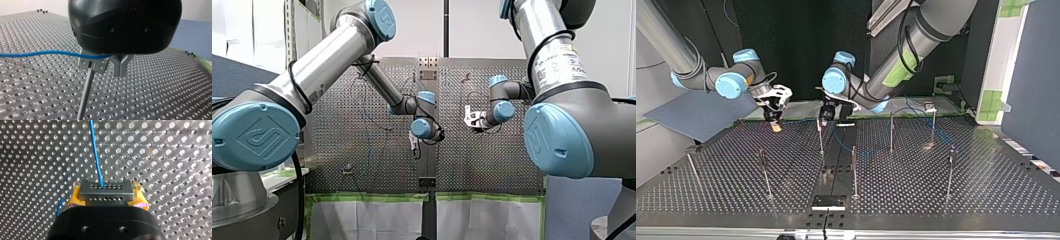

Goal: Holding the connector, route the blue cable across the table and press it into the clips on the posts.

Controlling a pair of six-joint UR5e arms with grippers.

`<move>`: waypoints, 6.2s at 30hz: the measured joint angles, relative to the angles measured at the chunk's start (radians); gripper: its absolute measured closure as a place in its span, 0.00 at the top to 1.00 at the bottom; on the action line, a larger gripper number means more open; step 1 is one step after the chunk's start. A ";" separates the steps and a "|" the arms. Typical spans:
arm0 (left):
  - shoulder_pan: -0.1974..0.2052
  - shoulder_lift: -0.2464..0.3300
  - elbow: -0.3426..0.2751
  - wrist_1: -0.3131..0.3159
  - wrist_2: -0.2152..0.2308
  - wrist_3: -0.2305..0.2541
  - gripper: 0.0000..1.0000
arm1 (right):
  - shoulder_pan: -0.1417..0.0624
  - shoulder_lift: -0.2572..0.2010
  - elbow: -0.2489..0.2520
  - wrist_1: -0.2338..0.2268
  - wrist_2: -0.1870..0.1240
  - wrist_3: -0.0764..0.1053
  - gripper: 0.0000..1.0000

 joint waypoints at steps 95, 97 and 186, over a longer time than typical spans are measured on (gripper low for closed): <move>-0.232 0.098 -0.029 -0.065 -0.250 -0.033 1.00 | -0.083 -0.031 -0.037 0.013 -0.132 -0.022 0.00; -0.236 0.078 -0.009 -0.085 -0.271 -0.039 1.00 | -0.088 -0.032 -0.037 0.015 -0.146 -0.023 0.00; -0.226 -0.233 0.515 -0.141 -0.508 -0.113 0.07 | -0.129 -0.036 -0.025 0.016 -0.249 -0.024 0.00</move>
